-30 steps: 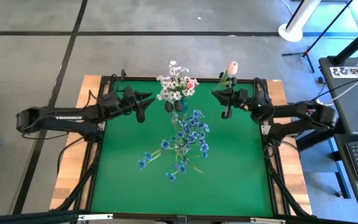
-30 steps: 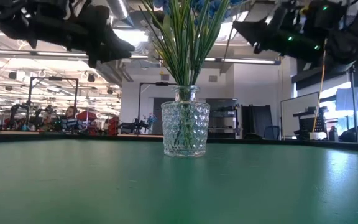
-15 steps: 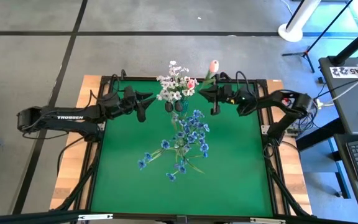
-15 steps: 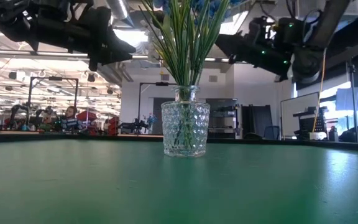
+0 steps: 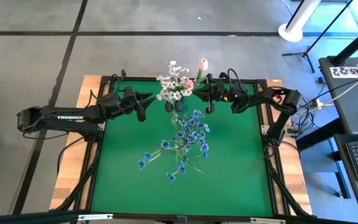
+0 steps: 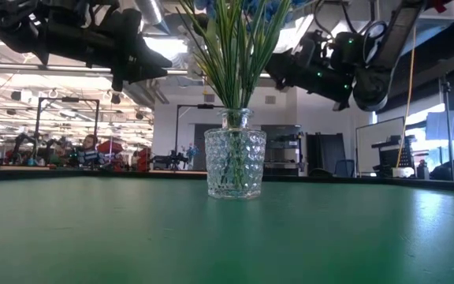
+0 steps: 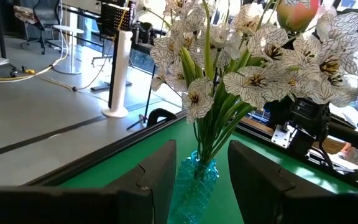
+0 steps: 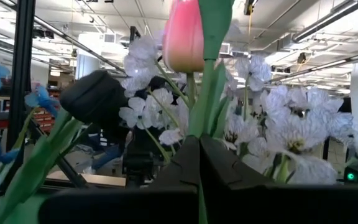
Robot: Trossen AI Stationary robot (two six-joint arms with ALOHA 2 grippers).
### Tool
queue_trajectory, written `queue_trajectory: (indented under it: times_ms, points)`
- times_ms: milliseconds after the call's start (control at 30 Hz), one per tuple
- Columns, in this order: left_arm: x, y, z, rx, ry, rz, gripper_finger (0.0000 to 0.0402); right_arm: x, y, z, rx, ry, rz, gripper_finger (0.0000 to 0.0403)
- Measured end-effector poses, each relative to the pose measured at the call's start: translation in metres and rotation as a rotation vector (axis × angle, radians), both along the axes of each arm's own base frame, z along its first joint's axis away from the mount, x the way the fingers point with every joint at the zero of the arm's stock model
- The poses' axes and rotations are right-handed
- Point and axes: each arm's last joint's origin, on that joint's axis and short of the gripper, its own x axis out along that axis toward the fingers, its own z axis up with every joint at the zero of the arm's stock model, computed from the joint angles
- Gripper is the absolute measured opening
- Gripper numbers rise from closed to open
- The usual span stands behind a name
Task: Sort flowers into vase by color
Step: Put the pink tulip into the blue vase
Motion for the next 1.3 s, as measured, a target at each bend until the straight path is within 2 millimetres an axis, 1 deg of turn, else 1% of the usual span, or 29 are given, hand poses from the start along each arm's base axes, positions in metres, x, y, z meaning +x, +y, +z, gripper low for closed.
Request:
queue_trajectory:
  times_ms: [133,200,300,433,600,767,1000,1133,1300]
  points:
    - [0.0,0.0,-0.001,-0.002,0.004,0.003,0.014,0.001,-0.001,-0.002,0.005,0.006,0.0,0.0]
    - [0.003,0.001,-0.005,-0.009,0.025,0.003,0.014,0.001,-0.001,-0.002,0.006,0.007,0.001,0.0]
    - [0.009,0.003,-0.016,-0.028,0.084,0.003,0.014,0.001,0.0,-0.002,0.003,0.01,0.009,0.0]
    - [0.021,0.007,-0.039,-0.066,0.187,-0.014,0.014,0.001,-0.001,-0.002,0.002,0.009,0.009,0.0]
    - [0.039,0.011,-0.056,-0.066,0.167,-0.067,0.014,0.001,-0.001,-0.002,0.01,0.011,0.013,0.0]
    - [0.059,0.025,-0.061,-0.056,0.185,-0.075,0.0152,0.001,0.0,-0.002,0.017,0.014,0.024,0.0]
    - [0.093,0.041,-0.07,-0.06,0.256,-0.135,0.0204,0.001,0.0,-0.003,0.025,0.016,0.029,0.0]
    - [0.104,0.045,-0.073,-0.049,0.282,-0.138,0.0226,0.001,0.0,-0.003,0.027,0.022,0.043,0.0]
    - [0.108,0.046,-0.07,-0.054,0.274,-0.181,0.023,0.001,0.0,-0.003,0.031,0.025,0.054,0.0]
